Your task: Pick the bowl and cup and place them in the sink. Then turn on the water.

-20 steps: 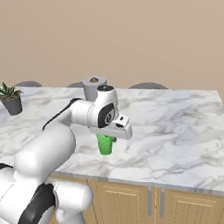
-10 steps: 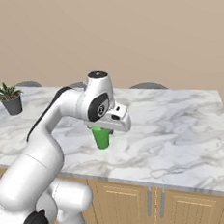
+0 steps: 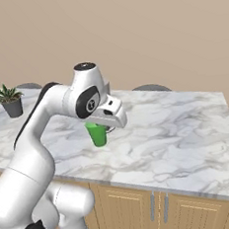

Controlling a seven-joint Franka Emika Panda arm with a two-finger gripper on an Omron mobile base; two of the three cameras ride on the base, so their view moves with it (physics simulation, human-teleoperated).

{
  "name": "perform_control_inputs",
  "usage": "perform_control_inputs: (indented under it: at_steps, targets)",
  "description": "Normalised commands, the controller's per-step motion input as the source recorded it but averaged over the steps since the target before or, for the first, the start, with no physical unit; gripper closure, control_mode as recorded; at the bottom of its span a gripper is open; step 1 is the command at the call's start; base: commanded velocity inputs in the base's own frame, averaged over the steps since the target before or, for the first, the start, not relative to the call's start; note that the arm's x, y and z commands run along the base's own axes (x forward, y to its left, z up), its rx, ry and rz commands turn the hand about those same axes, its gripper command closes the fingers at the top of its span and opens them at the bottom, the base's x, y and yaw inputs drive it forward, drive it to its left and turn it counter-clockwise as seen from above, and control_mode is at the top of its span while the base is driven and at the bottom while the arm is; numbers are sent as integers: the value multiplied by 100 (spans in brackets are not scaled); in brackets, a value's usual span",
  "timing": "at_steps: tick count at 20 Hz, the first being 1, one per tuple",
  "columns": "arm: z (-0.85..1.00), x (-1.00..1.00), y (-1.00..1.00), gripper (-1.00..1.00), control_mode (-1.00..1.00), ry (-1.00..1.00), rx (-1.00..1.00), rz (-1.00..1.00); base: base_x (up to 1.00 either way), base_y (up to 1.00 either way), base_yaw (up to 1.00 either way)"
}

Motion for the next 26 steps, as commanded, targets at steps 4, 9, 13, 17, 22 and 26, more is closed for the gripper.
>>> perform_control_inputs:
  at_steps: [4,9,13,17,22,26]
  targets:
    - [32,0,-4,100,-100,0,0,0,0,0,0]
    - [24,0,0,100,-100,0,0,0,0,0,0]
    - [2,0,0,100,100,0,0,0,-16,-12,0]
    - [0,0,0,100,100,0,0,0,-48,-79,-14]
    - [0,0,0,100,100,0,0,0,-68,-100,-28]
    - [0,0,0,100,100,0,0,0,-70,-100,-34]
